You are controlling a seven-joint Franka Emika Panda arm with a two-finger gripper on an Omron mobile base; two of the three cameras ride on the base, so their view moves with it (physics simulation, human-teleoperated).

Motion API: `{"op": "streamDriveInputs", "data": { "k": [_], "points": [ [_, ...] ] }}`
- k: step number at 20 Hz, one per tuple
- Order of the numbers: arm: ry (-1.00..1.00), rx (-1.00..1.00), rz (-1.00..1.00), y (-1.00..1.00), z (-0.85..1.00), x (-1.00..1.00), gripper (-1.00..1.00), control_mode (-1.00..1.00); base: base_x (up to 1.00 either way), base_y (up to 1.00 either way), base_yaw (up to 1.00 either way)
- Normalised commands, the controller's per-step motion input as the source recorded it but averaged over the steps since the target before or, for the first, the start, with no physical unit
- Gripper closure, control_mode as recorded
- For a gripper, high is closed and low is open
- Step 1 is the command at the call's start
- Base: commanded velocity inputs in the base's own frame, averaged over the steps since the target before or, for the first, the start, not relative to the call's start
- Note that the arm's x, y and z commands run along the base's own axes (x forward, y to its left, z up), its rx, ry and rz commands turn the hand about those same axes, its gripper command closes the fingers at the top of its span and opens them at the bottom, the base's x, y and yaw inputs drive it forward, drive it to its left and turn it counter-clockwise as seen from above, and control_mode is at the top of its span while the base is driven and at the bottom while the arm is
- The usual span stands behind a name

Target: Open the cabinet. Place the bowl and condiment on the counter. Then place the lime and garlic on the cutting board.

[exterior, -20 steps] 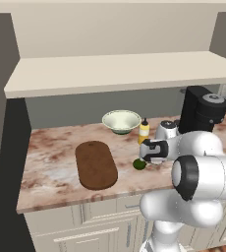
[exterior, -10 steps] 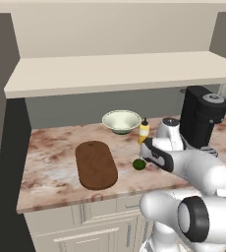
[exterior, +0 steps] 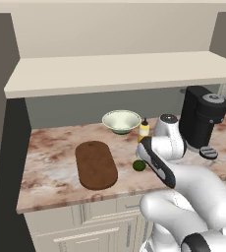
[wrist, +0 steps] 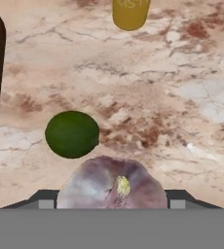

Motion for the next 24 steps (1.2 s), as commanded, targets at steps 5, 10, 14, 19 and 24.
{"op": "streamDriveInputs", "data": {
  "k": [5, 10, 14, 19, 24],
  "points": [
    [0.00, 0.00, 0.00, 0.32, 0.23, -0.13, 1.00, -1.00, 0.00, 0.00, 0.00],
    [0.00, 0.00, 0.00, 0.44, 0.07, -0.02, 1.00, -1.00, 0.00, 0.00, 0.00],
    [0.00, 0.00, 0.00, 0.51, 0.00, 0.00, 1.00, -1.00, 0.00, 0.00, 0.00],
    [0.00, 0.00, 0.00, 0.53, 0.00, 0.00, 1.00, -1.00, 0.00, 0.00, 0.00],
    [0.00, 0.00, 0.01, 0.52, 0.00, 0.00, 1.00, -1.00, 0.00, 0.00, 0.00]
  ]
}}
